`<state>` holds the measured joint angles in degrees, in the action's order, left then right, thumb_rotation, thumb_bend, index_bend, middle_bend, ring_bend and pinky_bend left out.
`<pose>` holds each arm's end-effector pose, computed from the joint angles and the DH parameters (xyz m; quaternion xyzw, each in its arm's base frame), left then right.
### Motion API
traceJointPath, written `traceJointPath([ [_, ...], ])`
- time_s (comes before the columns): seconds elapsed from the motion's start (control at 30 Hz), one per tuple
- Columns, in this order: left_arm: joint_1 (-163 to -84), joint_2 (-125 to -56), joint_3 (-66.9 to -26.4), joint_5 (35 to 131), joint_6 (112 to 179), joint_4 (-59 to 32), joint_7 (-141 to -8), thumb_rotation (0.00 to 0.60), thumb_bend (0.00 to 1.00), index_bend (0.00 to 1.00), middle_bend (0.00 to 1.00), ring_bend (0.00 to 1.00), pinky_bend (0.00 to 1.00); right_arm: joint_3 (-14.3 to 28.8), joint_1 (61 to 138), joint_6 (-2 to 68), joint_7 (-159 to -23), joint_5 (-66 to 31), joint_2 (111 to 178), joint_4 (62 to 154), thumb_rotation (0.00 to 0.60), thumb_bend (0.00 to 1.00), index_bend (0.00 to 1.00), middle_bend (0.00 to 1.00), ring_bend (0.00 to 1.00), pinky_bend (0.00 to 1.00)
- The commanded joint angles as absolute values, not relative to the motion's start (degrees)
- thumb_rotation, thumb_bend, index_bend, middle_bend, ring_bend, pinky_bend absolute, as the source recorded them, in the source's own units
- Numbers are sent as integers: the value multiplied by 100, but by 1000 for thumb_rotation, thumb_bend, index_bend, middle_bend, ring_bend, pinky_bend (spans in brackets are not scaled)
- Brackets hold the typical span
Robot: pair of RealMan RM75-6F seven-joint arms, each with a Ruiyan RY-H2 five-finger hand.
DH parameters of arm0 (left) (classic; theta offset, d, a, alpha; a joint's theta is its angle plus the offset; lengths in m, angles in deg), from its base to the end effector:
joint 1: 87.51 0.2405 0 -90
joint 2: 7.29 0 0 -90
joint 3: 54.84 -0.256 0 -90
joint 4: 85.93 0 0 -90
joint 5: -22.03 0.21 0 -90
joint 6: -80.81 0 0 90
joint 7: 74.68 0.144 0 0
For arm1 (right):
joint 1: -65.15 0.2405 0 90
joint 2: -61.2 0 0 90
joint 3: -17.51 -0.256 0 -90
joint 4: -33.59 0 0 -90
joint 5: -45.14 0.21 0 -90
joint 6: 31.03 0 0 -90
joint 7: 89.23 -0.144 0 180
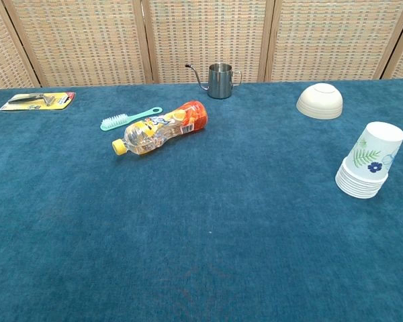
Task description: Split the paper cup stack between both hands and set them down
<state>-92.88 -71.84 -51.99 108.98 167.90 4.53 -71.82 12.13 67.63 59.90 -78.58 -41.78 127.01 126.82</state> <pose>-0.3108 0.1841 0.1635 -0.6066 -0.3483 -0.3836 0.6029 -0.3018 -0.1758 0.1674 0.5847 -0.3135 0.3779 0.6458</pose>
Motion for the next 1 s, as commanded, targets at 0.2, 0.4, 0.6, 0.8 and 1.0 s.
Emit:
traceJointPath([
  [0.2,-9308,-7166,-5180,10894,16773,505,-7202,600,131,0,0,0,0,1235,6803,5878,-7877,-4179,12710,12695,600,0,0,0,0,0],
  [0.4,-9372,-7171,-5138,10849,16690,494,-7206,600,130,0,0,0,0,1026,7494,4835,-8411,-4108,12385,12840,600,0,0,0,0,0],
  [0.6,-9461,-7256,-5039,10749,16608,340,-7273,600,131,0,0,0,0,621,8470,3227,-8393,-3332,12149,12726,600,0,0,0,0,0],
  [0.8,-9507,-7314,-5011,10649,16510,248,-7271,600,131,0,0,0,0,556,9014,2133,-8294,-2652,12020,12639,600,0,0,10,0,10],
  [1.0,-9550,-7364,-5014,10568,16400,230,-7183,600,133,0,0,0,0,579,9266,1609,-8626,-2387,12030,12476,600,0,0,66,0,78],
])
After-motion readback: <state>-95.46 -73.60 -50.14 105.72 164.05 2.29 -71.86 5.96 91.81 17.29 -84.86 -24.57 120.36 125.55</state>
